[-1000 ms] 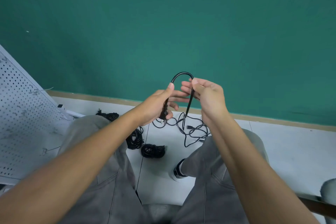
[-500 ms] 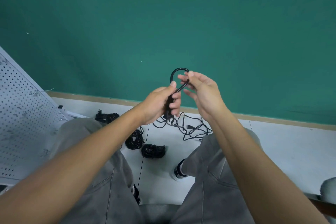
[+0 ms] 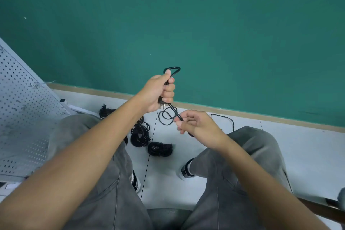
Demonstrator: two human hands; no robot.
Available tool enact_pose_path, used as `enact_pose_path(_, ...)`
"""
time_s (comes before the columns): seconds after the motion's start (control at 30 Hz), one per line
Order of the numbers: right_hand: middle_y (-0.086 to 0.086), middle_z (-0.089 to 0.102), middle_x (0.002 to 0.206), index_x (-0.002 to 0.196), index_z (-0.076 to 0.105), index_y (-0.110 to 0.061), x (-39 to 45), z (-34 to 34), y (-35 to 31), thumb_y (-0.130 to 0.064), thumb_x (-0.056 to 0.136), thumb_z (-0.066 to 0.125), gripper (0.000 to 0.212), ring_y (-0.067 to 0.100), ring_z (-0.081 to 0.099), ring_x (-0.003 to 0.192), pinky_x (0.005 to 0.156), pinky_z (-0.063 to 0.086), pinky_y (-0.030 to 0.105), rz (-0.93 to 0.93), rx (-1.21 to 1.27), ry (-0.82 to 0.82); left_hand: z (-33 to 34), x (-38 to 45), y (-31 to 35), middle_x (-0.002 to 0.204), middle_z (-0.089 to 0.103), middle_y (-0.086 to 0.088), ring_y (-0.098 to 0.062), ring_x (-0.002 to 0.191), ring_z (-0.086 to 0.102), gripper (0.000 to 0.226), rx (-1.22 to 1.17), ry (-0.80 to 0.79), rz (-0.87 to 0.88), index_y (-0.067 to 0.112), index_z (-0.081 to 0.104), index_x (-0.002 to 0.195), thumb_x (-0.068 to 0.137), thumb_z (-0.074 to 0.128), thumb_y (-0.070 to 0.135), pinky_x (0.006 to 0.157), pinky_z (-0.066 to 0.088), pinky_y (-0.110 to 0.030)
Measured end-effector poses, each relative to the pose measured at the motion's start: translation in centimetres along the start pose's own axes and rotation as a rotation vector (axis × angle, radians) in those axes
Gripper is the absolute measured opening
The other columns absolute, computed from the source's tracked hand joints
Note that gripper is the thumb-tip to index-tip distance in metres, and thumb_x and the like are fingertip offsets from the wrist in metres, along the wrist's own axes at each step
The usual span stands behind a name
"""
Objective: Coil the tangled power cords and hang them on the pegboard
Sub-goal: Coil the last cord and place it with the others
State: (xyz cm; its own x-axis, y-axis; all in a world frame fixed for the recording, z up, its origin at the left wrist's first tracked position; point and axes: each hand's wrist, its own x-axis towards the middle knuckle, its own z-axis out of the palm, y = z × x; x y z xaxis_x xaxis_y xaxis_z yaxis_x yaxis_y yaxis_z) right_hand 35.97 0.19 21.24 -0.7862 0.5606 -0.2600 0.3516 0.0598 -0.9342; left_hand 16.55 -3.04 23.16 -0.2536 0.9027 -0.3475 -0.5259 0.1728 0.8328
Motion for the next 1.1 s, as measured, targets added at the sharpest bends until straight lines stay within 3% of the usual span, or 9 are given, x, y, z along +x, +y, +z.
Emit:
enact_pose_path(0.17, -0.002, 0.065, 0.071, 0.09, 0.066, -0.003, -0.5, -2.2, 1.6, -0.02, 0.1, 0.066, 0.02, 0.013, 0.057, 0.067, 0.073, 0.047, 0.025, 0.101, -0.206, -0.065, -2.8, 1.1, -0.4, 0.054, 0.026, 0.01, -0.006, 0.041, 0.018, 0.042, 0.093, 0.135, -0.012, 0.021, 0.038, 0.078, 0.109, 0.039, 0.049, 0.038, 0.02, -0.02)
enact_pose_path(0.37, -0.007, 0.07, 0.071, 0.082, 0.07, -0.021, 1.1, -3.9, 0.6, -0.01, 0.099, 0.065, 0.02, 0.021, 0.062, 0.073, 0.079, 0.054, 0.048, -0.05, -0.247, 0.186, -3.1, 0.7, -3.2, 0.074, 0.055, 0.001, -0.008, 0.05, 0.021, 0.068, 0.368, -0.08, -0.055, 0.02, 0.04, 0.084, 0.08, 0.054, 0.086, 0.043, 0.02, -0.02)
enact_pose_path(0.47, -0.009, 0.071, 0.071, 0.084, 0.07, -0.024, 2.5, -3.6, 0.1, -0.017, 0.099, 0.066, 0.017, 0.016, 0.067, 0.076, 0.083, 0.054, 0.039, -0.095, -0.288, 0.339, -2.4, 0.6, -4.7, 0.095, 0.067, -0.007, -0.009, 0.054, 0.03, 0.057, 0.492, -0.21, -0.022, 0.008, 0.051, 0.102, 0.084, 0.069, 0.059, 0.045, 0.023, -0.019)
enact_pose_path(0.57, -0.008, 0.071, 0.072, 0.083, 0.07, -0.022, 3.5, -3.2, -0.3, -0.014, 0.095, 0.07, 0.014, 0.004, 0.066, 0.072, 0.077, 0.053, 0.027, -0.111, -0.259, 0.437, -1.6, 0.5, -5.4, 0.08, 0.069, -0.004, -0.015, 0.062, 0.039, 0.039, 0.639, -0.331, -0.016, 0.0, 0.056, 0.107, 0.092, 0.076, 0.029, 0.047, 0.026, -0.019)
enact_pose_path(0.63, -0.007, 0.071, 0.072, 0.084, 0.069, -0.02, 3.8, -2.9, -0.2, -0.017, 0.093, 0.073, 0.011, 0.005, 0.065, 0.069, 0.075, 0.056, 0.03, -0.107, -0.231, 0.494, -1.3, 0.3, -5.2, 0.071, 0.068, -0.002, -0.013, 0.056, 0.039, 0.014, 0.653, -0.318, 0.003, 0.005, 0.06, 0.096, 0.098, 0.067, 0.017, 0.047, 0.028, -0.021)
enact_pose_path(0.77, -0.007, 0.07, 0.082, 0.087, 0.064, -0.021, 3.7, -2.6, 0.6, -0.034, 0.095, 0.072, 0.017, 0.009, 0.065, 0.077, 0.074, 0.052, 0.022, -0.119, -0.313, 0.582, -1.1, 0.3, -4.9, 0.061, 0.053, -0.002, -0.02, 0.063, 0.052, 0.023, 0.614, -0.269, 0.064, 0.02, 0.064, 0.079, 0.102, 0.063, 0.017, 0.056, 0.038, -0.025)
enact_pose_path(0.9, -0.002, 0.06, 0.111, 0.112, 0.058, -0.02, 3.3, -2.8, 2.2, -0.029, 0.101, 0.063, 0.015, 0.007, 0.064, 0.083, 0.074, 0.045, 0.011, -0.14, -0.312, 0.54, -0.6, 0.6, -5.1, 0.057, 0.044, 0.003, -0.022, 0.06, 0.055, 0.019, 0.538, -0.287, 0.06, -0.007, 0.06, 0.111, 0.106, 0.052, 0.009, 0.059, 0.045, -0.019)
enact_pose_path(0.97, 0.004, 0.061, 0.108, 0.12, 0.054, -0.018, 3.2, -3.3, 2.9, -0.026, 0.104, 0.058, 0.019, 0.012, 0.064, 0.089, 0.073, 0.046, 0.012, -0.114, -0.179, 0.511, -0.4, 0.7, -4.8, 0.057, 0.042, 0.004, -0.019, 0.058, 0.052, 0.015, 0.471, -0.3, 0.09, -0.002, 0.057, 0.104, 0.108, 0.047, 0.008, 0.061, 0.047, -0.025)
enact_pose_path(1.1, 0.004, 0.07, 0.115, 0.11, 0.06, -0.017, 3.8, -4.0, 3.6, -0.016, 0.106, 0.054, 0.007, 0.019, 0.064, 0.114, 0.099, 0.05, 0.029, -0.113, -0.095, 0.439, -0.1, 0.9, -3.7, 0.052, 0.034, 0.005, -0.016, 0.052, 0.038, 0.019, 0.15, -0.301, 0.038, 0.004, 0.054, 0.096, 0.109, 0.041, 0.008, 0.054, 0.042, -0.029)
